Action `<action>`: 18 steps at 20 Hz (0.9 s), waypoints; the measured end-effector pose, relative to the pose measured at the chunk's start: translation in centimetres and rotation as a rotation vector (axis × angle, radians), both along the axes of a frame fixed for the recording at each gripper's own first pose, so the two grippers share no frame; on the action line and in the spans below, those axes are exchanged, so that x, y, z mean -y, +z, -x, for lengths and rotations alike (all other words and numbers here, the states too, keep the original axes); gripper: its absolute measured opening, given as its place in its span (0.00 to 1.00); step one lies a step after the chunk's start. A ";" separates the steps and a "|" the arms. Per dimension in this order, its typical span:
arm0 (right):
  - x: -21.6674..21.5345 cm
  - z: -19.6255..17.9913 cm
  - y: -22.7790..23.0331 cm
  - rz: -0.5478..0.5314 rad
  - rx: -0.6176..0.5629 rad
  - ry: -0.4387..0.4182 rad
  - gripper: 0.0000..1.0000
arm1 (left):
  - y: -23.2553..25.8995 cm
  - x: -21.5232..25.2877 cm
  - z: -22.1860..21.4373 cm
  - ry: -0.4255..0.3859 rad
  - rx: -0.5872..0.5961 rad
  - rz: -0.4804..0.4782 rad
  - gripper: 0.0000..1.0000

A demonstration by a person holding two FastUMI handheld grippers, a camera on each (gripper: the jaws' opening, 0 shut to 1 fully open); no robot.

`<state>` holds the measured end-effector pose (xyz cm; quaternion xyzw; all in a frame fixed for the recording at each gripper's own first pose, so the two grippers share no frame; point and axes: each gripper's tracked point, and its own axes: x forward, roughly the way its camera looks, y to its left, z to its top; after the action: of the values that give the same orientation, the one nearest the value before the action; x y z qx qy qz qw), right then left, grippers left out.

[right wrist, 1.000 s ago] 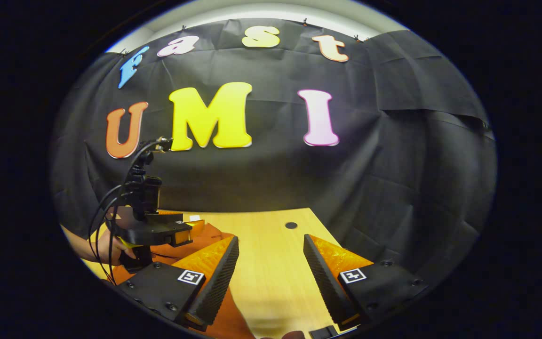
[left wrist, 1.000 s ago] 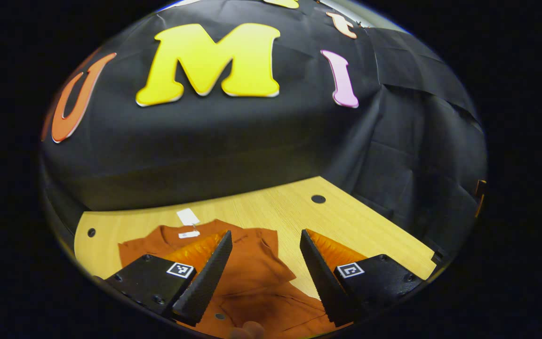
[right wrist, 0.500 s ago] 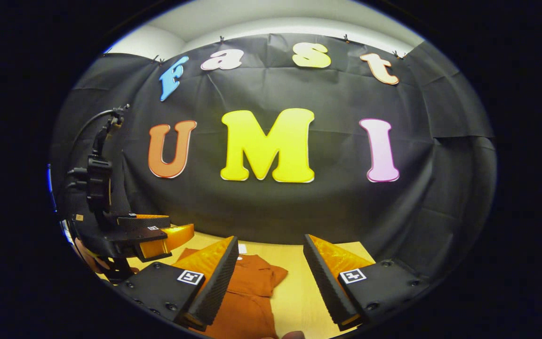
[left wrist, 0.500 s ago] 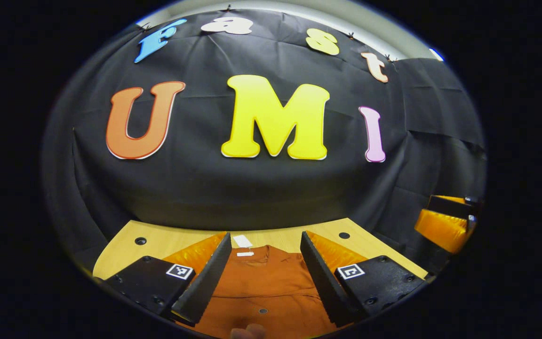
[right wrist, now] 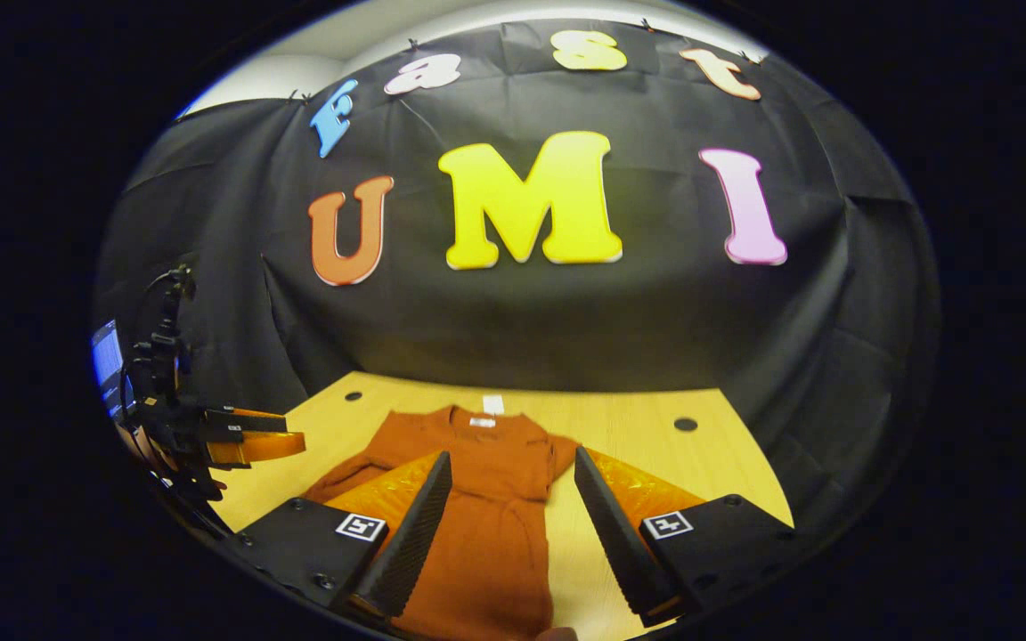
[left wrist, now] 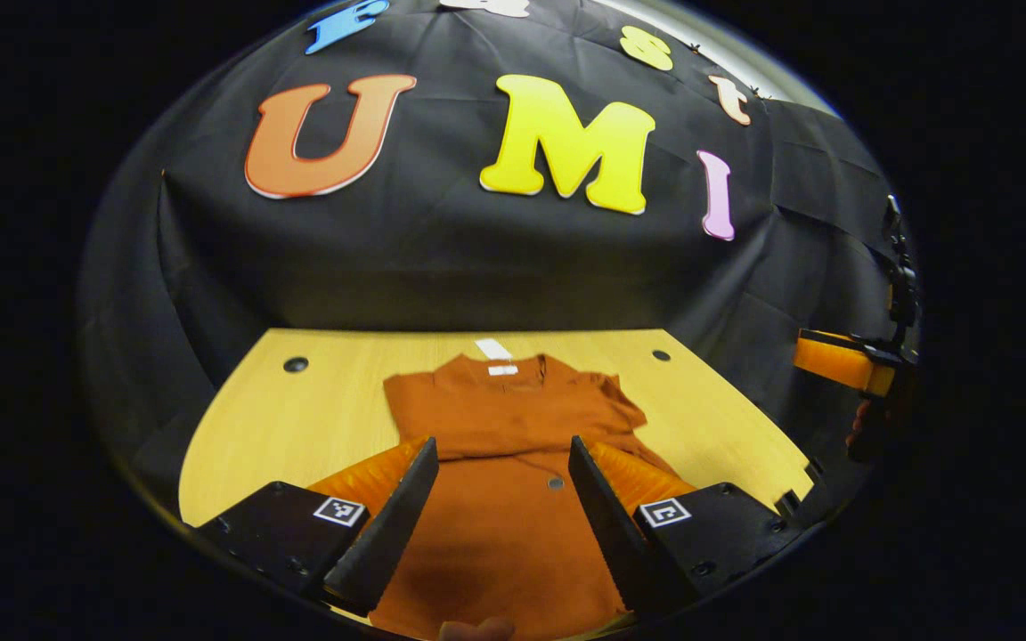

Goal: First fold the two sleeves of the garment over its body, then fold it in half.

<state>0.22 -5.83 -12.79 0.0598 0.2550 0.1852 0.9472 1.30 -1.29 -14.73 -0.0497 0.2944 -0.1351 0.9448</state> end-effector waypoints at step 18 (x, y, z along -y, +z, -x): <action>6.6 18.6 -20.9 0.224 -0.555 -0.015 0.90 | -16.1 -11.3 18.9 0.044 -0.508 -0.037 0.98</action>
<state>-18.40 -12.43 -33.72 0.0050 0.5224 0.1255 0.8434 -17.61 10.02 -30.83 -0.0708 0.5234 -0.0925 0.8441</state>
